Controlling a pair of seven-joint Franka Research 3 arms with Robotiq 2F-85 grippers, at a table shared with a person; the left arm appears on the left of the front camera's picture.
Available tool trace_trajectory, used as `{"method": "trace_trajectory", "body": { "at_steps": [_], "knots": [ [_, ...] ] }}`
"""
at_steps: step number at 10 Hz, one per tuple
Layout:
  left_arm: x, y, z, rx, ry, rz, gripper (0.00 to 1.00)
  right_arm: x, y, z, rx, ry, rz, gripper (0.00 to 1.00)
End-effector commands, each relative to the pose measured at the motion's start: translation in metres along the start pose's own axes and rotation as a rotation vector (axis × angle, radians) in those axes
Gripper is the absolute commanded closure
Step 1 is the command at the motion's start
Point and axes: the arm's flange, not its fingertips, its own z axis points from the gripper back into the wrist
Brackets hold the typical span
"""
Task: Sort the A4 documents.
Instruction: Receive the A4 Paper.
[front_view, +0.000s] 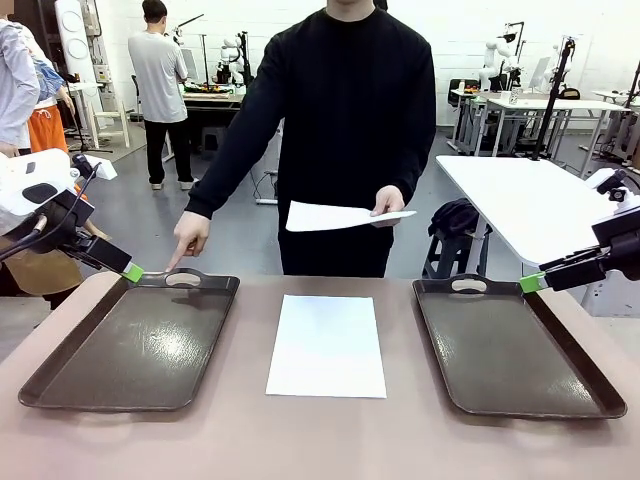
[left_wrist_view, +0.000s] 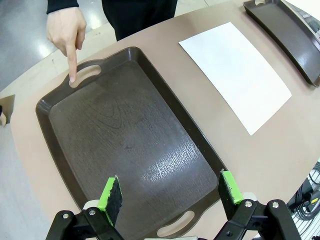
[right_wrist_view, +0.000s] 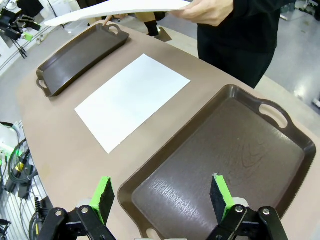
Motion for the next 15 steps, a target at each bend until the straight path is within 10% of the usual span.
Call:
{"method": "trace_trajectory", "body": {
  "at_steps": [1,15],
  "knots": [
    [0.000,0.000,0.000,0.000,0.000,0.000,0.00,0.002,-0.005,-0.004,0.016,-0.017,0.012,0.00],
    [0.158,0.053,-0.150,-0.750,0.022,0.548,0.00,0.002,-0.005,-0.004,0.016,-0.017,0.012,0.00]
  ]
}}
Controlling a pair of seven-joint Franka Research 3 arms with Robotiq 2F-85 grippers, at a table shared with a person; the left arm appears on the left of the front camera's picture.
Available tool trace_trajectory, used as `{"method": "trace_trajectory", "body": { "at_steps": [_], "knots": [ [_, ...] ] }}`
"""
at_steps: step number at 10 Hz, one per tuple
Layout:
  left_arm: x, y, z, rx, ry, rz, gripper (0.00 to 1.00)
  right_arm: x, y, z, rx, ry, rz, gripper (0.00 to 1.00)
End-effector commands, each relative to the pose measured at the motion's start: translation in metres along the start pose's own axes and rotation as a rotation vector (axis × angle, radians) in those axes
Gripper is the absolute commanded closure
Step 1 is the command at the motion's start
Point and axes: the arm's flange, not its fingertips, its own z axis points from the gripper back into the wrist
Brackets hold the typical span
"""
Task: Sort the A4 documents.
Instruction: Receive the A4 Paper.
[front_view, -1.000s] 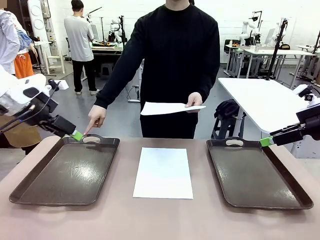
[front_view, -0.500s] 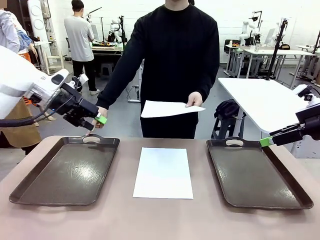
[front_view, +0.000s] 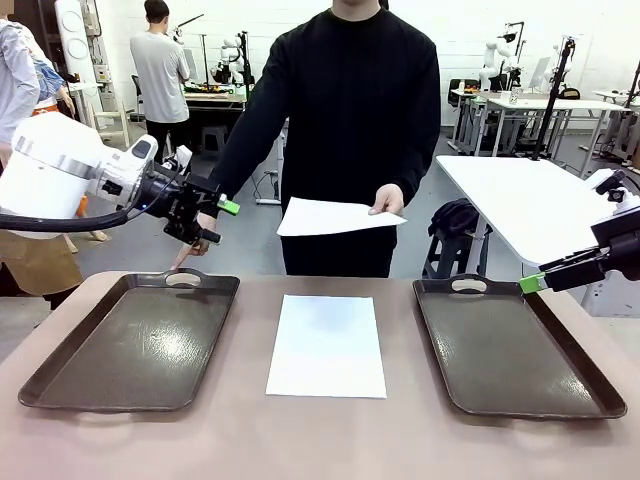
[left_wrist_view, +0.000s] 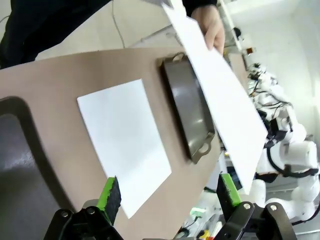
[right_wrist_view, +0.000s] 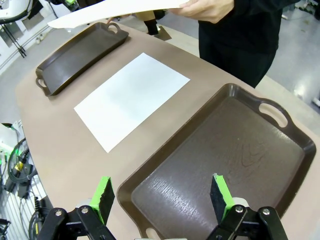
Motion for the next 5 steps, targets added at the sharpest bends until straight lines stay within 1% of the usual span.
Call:
{"method": "trace_trajectory", "body": {
  "at_steps": [1,2,5],
  "knots": [
    [0.012,0.000,-0.012,-0.060,-0.064,0.088,0.00,0.002,-0.005,-0.004,0.018,-0.023,0.012,0.00],
    [0.010,-0.001,-0.019,-0.079,-0.090,0.149,0.00,0.002,-0.005,-0.004,0.018,-0.023,0.012,0.00],
    [0.009,-0.003,-0.049,-0.122,-0.096,0.229,0.00,0.002,-0.005,-0.004,0.018,-0.023,0.012,0.00]
  ]
}}
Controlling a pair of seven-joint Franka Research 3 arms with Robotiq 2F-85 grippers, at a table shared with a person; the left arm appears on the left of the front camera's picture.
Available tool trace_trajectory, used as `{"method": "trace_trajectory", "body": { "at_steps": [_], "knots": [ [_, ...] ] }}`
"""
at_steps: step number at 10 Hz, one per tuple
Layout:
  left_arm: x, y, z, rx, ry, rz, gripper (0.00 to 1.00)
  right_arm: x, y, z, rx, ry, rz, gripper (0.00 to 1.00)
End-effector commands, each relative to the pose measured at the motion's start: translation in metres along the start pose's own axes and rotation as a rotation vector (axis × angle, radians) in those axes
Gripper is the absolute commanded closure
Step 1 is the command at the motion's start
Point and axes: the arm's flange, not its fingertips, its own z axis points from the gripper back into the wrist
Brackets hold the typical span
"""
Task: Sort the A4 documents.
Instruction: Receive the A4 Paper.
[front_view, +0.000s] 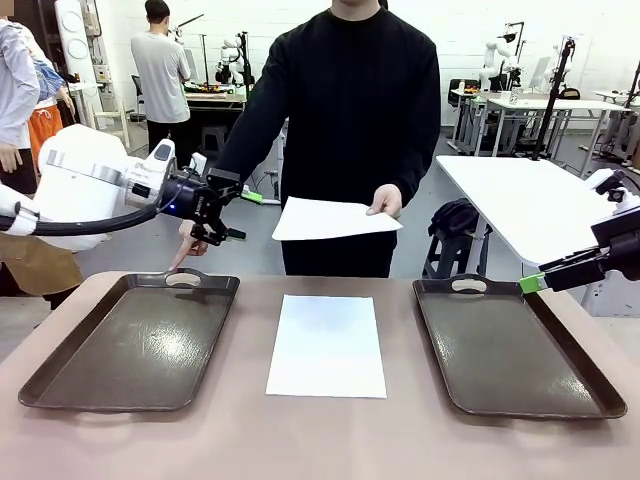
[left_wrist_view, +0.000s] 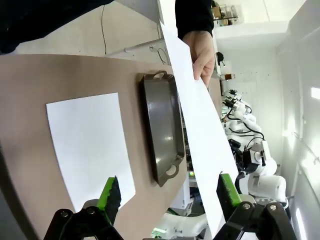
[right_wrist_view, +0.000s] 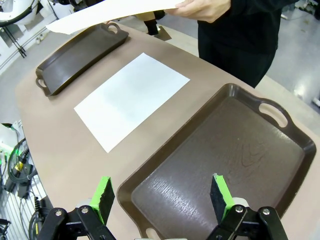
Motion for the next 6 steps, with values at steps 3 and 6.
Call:
{"method": "trace_trajectory", "body": {
  "at_steps": [3,6],
  "knots": [
    [0.005,0.000,-0.037,-0.102,-0.012,0.076,0.00,0.002,-0.005,-0.004,0.018,-0.023,0.013,0.00],
    [0.005,0.001,-0.060,-0.132,0.028,0.088,0.00,0.002,-0.005,-0.004,0.018,-0.023,0.013,0.00]
  ]
}}
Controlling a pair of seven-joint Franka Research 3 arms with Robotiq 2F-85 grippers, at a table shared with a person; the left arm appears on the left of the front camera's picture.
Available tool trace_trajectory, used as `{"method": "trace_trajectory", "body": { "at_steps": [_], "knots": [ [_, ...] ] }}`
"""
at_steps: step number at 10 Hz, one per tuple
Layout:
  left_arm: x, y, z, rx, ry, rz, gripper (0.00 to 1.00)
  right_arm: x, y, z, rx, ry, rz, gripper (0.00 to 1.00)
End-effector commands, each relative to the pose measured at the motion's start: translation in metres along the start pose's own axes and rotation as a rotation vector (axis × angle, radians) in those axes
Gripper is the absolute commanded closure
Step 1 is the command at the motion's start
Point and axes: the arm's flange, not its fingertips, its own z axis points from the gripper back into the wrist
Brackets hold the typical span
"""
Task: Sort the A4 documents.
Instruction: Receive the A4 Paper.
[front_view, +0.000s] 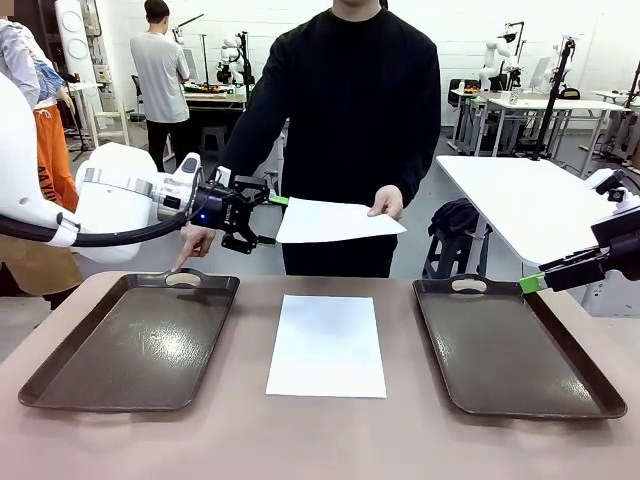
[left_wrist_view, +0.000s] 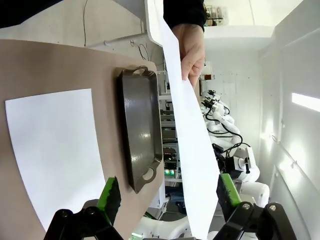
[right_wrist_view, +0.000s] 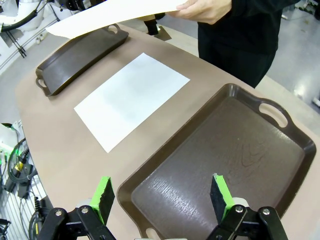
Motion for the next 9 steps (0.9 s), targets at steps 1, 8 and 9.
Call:
{"method": "trace_trajectory", "body": {
  "at_steps": [1,8,9],
  "knots": [
    [0.011,-0.002,-0.009,-0.030,0.002,0.017,0.00,0.001,-0.005,-0.004,0.018,-0.023,0.012,0.00],
    [0.013,-0.001,-0.033,-0.055,0.055,0.072,0.18,0.001,-0.005,-0.004,0.018,-0.023,0.012,0.00],
    [0.015,0.000,-0.029,-0.053,0.047,0.068,0.19,0.001,-0.005,-0.004,0.018,-0.023,0.012,0.00]
  ]
}}
